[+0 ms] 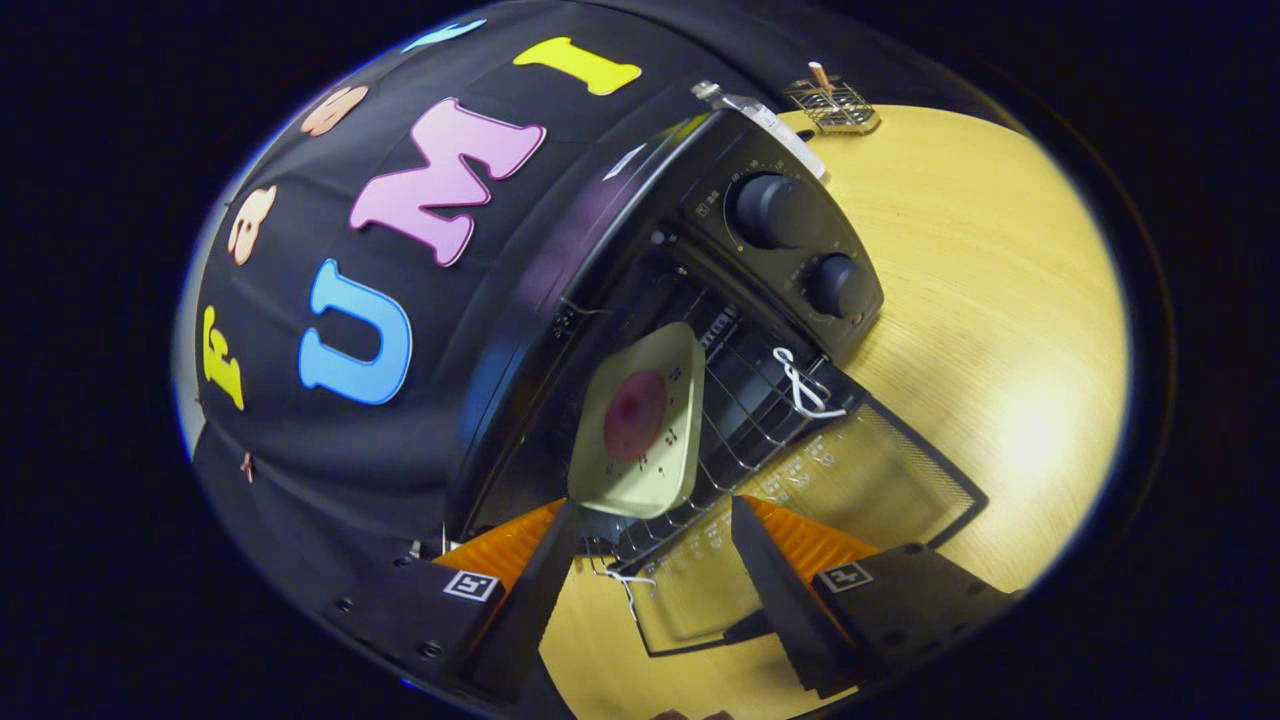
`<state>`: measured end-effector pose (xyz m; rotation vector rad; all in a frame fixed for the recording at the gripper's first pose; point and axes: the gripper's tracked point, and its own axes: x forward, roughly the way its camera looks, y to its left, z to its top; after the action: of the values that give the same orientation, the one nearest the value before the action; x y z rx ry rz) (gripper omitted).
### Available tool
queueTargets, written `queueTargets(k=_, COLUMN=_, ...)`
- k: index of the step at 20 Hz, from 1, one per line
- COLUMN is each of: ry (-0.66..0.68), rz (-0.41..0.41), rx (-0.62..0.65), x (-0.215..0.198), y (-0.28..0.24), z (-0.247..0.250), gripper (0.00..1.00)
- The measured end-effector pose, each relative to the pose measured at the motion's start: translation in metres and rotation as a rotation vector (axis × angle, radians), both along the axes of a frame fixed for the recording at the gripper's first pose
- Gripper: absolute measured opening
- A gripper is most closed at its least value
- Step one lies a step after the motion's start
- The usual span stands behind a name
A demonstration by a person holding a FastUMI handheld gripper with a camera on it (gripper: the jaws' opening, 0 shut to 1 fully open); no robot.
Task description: Open the toaster oven, put the food inside, and close the toaster oven door.
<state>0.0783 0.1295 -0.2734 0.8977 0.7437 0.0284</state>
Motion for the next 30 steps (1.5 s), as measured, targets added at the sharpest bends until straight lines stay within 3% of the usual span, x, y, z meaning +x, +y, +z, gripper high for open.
queueTargets(k=4, ry=-0.004, rz=0.128, rx=-0.114, x=-0.042, y=-0.002, z=0.014, gripper=0.99)
queueTargets(k=8, ry=-0.055, rz=0.285, rx=-0.312, x=-0.079, y=-0.004, z=0.021, gripper=0.99)
queueTargets(k=12, ry=-0.035, rz=0.428, rx=-0.519, x=-0.104, y=-0.004, z=-0.006, gripper=0.99)
queueTargets(k=15, ry=0.078, rz=0.502, rx=-0.674, x=-0.127, y=-0.012, z=-0.046, gripper=1.0)
queueTargets(k=23, ry=0.067, rz=0.55, rx=-0.857, x=-0.105, y=-0.009, z=-0.094, gripper=1.0)
queueTargets(k=30, ry=0.123, rz=0.503, rx=-0.822, x=-0.1, y=-0.002, z=-0.105, gripper=0.99)
